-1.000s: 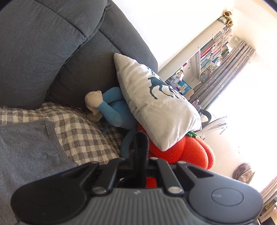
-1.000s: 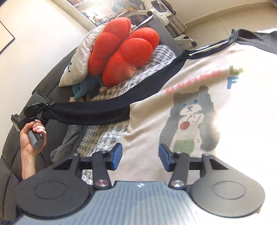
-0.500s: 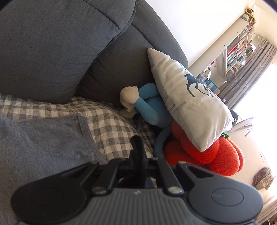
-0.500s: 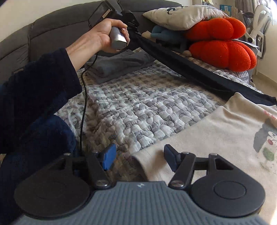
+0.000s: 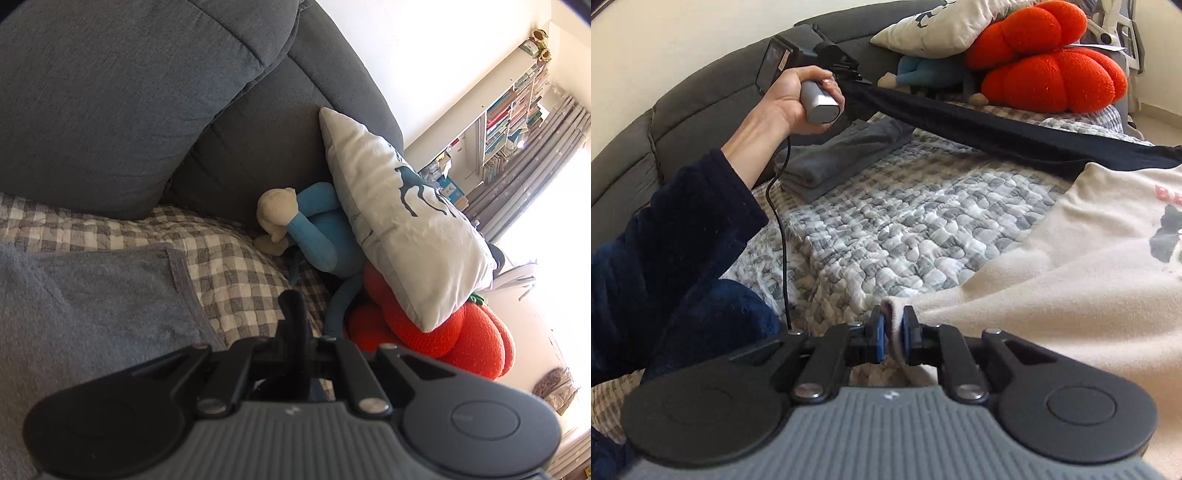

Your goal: Fold clothes

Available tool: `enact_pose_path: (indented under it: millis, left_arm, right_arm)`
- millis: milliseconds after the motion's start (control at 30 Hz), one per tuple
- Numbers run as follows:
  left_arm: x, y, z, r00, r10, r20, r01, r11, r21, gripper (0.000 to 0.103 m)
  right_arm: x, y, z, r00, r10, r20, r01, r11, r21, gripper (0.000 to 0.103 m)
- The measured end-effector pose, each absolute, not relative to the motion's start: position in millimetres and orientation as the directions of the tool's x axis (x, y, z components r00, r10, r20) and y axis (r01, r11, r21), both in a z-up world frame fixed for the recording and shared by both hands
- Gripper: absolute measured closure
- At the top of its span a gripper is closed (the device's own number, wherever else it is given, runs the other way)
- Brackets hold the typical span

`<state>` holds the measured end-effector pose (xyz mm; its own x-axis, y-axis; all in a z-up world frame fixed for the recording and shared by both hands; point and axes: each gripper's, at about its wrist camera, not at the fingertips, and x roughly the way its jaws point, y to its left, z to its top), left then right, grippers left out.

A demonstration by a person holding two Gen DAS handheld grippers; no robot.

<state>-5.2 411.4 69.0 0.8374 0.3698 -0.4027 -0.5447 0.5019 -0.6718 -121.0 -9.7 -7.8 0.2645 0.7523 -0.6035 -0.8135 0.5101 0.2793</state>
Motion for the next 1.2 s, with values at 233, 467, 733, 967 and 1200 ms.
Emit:
enact_pose_path:
  millis: [233, 467, 733, 967, 1200]
  left_arm:
    - [-5, 411, 69, 0.840, 0.367, -0.400, -0.541, 0.502, -0.674, 0.098]
    - [-6, 409, 70, 0.843, 0.365, -0.394, -0.535, 0.502, -0.679, 0.098]
    - [-9, 406, 70, 0.851, 0.351, -0.390, -0.522, 0.493, -0.696, 0.098]
    - [-17, 405, 71, 0.858, 0.343, -0.383, -0.510, 0.477, -0.716, 0.098]
    - [-24, 404, 70, 0.858, 0.343, -0.382, -0.509, 0.470, -0.722, 0.098]
  right_arm:
    - [-137, -9, -5, 0.237, 0.760, -0.605, -0.856, 0.458, 0.239, 0.081]
    - [-141, -77, 37, 0.394, 0.771, -0.500, -0.798, 0.557, 0.230, 0.049]
    - [-159, -264, 13, 0.801, 0.304, -0.515, -0.131, 0.930, 0.344, 0.049]
    - [-187, -306, -10, 0.766, 0.297, -0.570, 0.010, 0.881, 0.472, 0.049]
    - [-205, -300, -10, 0.760, 0.237, -0.605, 0.017, 0.924, 0.383, 0.092]
